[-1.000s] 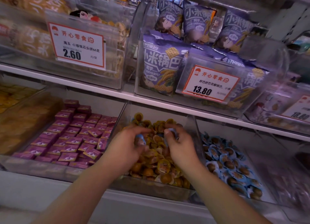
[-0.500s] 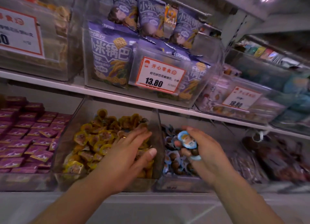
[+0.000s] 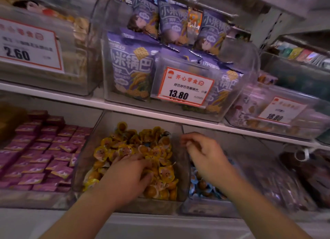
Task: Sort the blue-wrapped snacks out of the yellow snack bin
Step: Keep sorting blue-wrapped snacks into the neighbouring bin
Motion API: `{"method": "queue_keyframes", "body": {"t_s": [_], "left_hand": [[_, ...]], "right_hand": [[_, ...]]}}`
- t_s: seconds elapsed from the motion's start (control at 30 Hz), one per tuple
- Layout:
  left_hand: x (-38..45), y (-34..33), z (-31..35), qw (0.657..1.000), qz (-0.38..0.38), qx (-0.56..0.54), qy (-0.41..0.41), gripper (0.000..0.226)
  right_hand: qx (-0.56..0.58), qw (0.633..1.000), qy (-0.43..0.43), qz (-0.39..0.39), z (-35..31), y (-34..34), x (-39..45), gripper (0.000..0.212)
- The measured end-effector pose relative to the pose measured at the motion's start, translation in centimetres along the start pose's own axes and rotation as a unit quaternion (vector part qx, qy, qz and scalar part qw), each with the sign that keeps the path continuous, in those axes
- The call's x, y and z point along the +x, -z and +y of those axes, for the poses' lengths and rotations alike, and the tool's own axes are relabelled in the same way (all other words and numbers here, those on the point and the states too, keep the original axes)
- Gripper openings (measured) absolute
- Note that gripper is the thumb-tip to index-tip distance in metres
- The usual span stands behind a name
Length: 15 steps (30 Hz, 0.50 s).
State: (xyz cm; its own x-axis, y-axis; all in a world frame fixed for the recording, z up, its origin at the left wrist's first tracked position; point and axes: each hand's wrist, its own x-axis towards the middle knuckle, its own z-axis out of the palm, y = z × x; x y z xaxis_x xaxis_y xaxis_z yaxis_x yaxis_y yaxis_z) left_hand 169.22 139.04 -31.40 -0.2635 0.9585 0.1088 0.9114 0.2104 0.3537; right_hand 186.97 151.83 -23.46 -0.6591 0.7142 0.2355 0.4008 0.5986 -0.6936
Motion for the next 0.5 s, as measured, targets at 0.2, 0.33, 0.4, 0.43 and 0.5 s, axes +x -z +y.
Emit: {"method": "queue_keyframes", "body": {"t_s": [0.2,0.33,0.4,0.43,0.5], "left_hand": [[-0.6,0.7,-1.2,0.998,0.052,0.02,0.013,0.032],[-1.7,0.9,-2.4,0.996,0.085,-0.014,0.038,0.047],[-2.0,0.6,-3.1,0.994,0.081,-0.042,0.06,0.052],[-2.1,0.5,-3.4,0.992,0.08,-0.061,0.072,0.054],[-2.1,0.6,-3.9,0.986,0.09,-0.109,0.093,0.055]], "right_hand": [[-0.205,0.958,-0.125,-0.159,-2.3,-9.6,9.3,0.041],[-0.259,0.93,-0.213,-0.149,1.3,-12.4,12.9,0.058],[-0.249,0.934,-0.221,-0.128,2.4,-13.1,13.7,0.063],[-0.238,0.939,-0.22,-0.113,2.8,-13.3,14.0,0.064],[-0.23,0.945,-0.203,-0.113,3.5,-13.5,14.5,0.061]]}}
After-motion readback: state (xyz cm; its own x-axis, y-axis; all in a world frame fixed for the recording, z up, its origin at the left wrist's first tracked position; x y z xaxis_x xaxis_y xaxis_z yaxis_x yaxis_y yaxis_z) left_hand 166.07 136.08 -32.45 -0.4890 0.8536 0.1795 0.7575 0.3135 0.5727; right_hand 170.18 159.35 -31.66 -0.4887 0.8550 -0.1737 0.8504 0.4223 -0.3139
